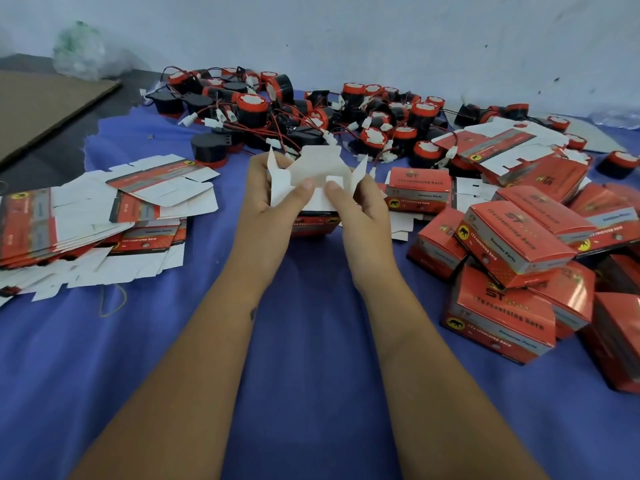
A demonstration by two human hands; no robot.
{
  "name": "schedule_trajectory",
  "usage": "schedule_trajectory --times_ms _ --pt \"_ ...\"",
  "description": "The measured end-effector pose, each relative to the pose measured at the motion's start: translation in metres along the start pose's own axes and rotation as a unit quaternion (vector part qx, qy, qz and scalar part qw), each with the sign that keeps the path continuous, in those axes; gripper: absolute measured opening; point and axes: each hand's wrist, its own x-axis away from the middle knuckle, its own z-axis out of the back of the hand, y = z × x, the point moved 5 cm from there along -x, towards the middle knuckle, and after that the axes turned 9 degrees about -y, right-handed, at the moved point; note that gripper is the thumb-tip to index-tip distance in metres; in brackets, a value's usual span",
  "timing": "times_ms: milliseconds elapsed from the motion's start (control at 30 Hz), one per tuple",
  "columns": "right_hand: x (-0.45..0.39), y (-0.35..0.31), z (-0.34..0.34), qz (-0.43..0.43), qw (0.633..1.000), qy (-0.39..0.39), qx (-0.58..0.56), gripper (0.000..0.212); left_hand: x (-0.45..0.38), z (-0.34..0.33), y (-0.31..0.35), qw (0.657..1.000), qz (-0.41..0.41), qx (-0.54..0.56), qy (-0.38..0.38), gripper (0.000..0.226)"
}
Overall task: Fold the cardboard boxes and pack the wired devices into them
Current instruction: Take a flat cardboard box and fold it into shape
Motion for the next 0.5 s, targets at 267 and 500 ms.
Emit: schedule_trajectory --times_ms 267,500 --pt "-0.0002 0.0065 -0.0078 -0.022 0.997 -0.008 0.077 0.020 -0.0063 0.0002 -0.0059 0.997 0.009 0.074 -0.019 0.038" --pt "-0.0012 0.0047 -0.0106 0.006 0.995 -0.023 0.093 0.026 -0.0039 -0.0009 -0.0052 0.996 -0.022 -0.058 -0.056 0.036"
